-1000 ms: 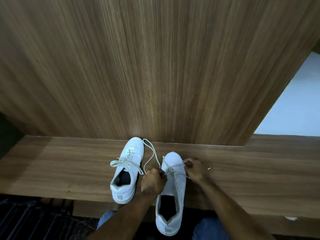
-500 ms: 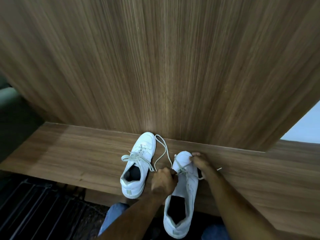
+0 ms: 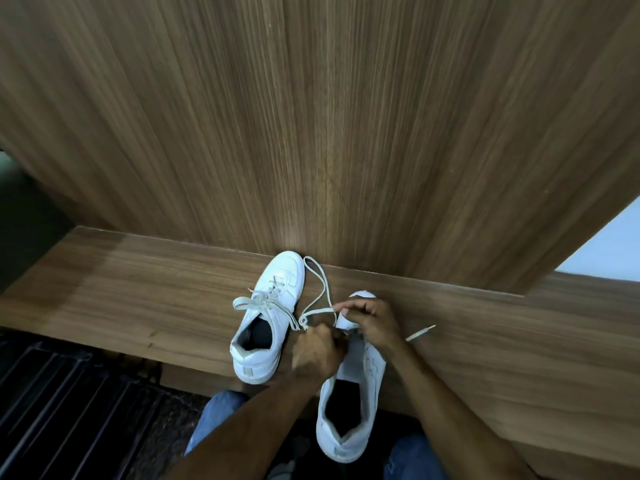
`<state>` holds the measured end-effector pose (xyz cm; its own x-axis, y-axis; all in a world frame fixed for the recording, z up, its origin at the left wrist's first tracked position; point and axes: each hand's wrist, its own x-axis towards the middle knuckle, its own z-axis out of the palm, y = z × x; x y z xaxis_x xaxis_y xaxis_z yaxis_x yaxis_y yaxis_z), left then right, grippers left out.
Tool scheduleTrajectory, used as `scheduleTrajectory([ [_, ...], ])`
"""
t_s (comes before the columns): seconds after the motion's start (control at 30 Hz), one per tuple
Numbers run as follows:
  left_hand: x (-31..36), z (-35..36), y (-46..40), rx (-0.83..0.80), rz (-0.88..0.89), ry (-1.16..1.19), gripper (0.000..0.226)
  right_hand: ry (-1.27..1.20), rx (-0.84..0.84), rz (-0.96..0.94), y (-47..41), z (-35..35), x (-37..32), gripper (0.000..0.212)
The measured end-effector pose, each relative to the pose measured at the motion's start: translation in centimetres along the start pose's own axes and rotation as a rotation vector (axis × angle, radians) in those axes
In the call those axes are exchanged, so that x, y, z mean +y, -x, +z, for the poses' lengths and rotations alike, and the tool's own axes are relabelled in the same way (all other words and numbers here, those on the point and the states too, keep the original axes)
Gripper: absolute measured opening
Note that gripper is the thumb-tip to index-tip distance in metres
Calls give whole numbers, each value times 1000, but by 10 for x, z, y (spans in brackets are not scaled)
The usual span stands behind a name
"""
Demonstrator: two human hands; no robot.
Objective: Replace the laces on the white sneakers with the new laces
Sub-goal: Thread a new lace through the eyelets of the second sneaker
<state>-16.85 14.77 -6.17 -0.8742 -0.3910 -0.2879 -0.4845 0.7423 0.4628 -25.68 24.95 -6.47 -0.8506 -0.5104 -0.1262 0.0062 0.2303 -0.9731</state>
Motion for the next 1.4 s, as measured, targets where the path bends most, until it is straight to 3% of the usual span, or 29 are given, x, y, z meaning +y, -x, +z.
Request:
scheduleTrajectory([
  [0.13, -1, -1, 0, 15, -19, -16, 42, -92, 229, 48, 16, -13, 25, 35],
  [0.23, 3, -5, 4, 7, -14, 6, 32, 61, 255, 75, 30, -19, 49, 59],
  [0.33, 4, -7, 6, 5, -4, 21, 27, 233, 256, 61, 41, -20, 53, 68],
  [0.5, 7, -10, 9, 10, -33, 34, 27, 303, 207, 86, 54, -16, 45, 47],
  [0.6, 7, -11, 10, -12, -23, 29, 25, 504, 169, 57, 55, -21, 33, 25],
  [0.67, 7, -10, 9, -27, -22, 33, 25, 630, 214, 64, 54, -31, 21, 23],
  [0.73, 7, -12, 10, -33, -31, 38, 26, 658, 374, 88, 52, -48, 4, 23],
  [0.87, 7, -11, 10, -36, -29, 52, 26, 303, 939, 137, 39, -106, -20, 24],
  [0.93, 7, -9, 9, -25, -25, 47, 27, 283, 1034, 146, 38, -127, -21, 21],
  [1.0, 6, -8, 9, -19, -22, 49, 27, 414, 873, 185, 38, -130, -15, 20],
  [1.07, 7, -8, 9, -23, -21, 44, 27, 696, 588, 230, 45, -113, -4, 30],
  [1.13, 6, -8, 8, -18, -18, 47, 26, 866, 331, 130, 49, -88, 11, 42],
  [1.23, 5, -9, 9, -6, -20, 48, 25, 993, 14, 14, 55, -45, 21, 40],
  [1.33, 4, -7, 9, 6, -28, 50, 26, 1050, 53, -88, 56, -22, 18, 26],
  [1.4, 4, -6, 8, 13, -35, 55, 26, 898, 138, -15, 54, -17, 15, 20],
])
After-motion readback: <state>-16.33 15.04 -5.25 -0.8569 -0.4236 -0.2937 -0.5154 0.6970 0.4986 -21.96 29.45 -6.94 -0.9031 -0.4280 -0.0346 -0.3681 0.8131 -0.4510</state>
